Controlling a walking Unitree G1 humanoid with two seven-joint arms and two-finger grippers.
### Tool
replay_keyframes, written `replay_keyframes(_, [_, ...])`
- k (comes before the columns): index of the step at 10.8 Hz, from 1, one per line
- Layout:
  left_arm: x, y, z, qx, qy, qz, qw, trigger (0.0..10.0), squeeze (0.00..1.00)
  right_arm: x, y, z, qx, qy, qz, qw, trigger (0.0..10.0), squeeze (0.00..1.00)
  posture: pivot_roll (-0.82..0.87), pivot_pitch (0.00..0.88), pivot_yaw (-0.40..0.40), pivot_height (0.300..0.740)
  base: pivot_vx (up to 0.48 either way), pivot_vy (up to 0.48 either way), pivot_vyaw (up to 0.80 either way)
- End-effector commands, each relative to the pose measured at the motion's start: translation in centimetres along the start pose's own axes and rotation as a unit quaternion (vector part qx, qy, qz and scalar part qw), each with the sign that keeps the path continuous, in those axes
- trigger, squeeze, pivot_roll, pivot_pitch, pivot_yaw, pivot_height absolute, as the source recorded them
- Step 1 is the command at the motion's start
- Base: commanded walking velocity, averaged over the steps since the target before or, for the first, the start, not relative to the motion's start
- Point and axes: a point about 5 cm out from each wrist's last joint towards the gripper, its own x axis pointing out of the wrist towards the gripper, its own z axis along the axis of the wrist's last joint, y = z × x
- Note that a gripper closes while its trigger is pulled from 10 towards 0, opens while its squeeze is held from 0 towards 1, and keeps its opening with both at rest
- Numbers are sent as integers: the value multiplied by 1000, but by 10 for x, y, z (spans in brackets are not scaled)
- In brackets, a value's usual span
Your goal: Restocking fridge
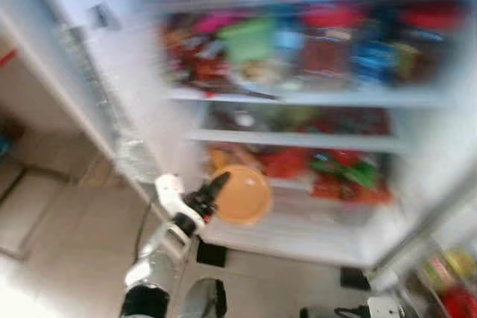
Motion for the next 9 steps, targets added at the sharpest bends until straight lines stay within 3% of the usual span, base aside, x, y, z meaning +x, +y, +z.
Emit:
replay_keyframes(1, [6,-6,5,3,-11,-12,1000,10000,0,-2,11,-9,1,12,20,1000,10000,0,-129,97,107,637,277,0,0])
replay_keyframes(9, [15,-15,12,-9,-27,-33,999,10000,0,-2,12,-9,2,13,20,1000,10000,0,-130,98,114,637,272,0,0])
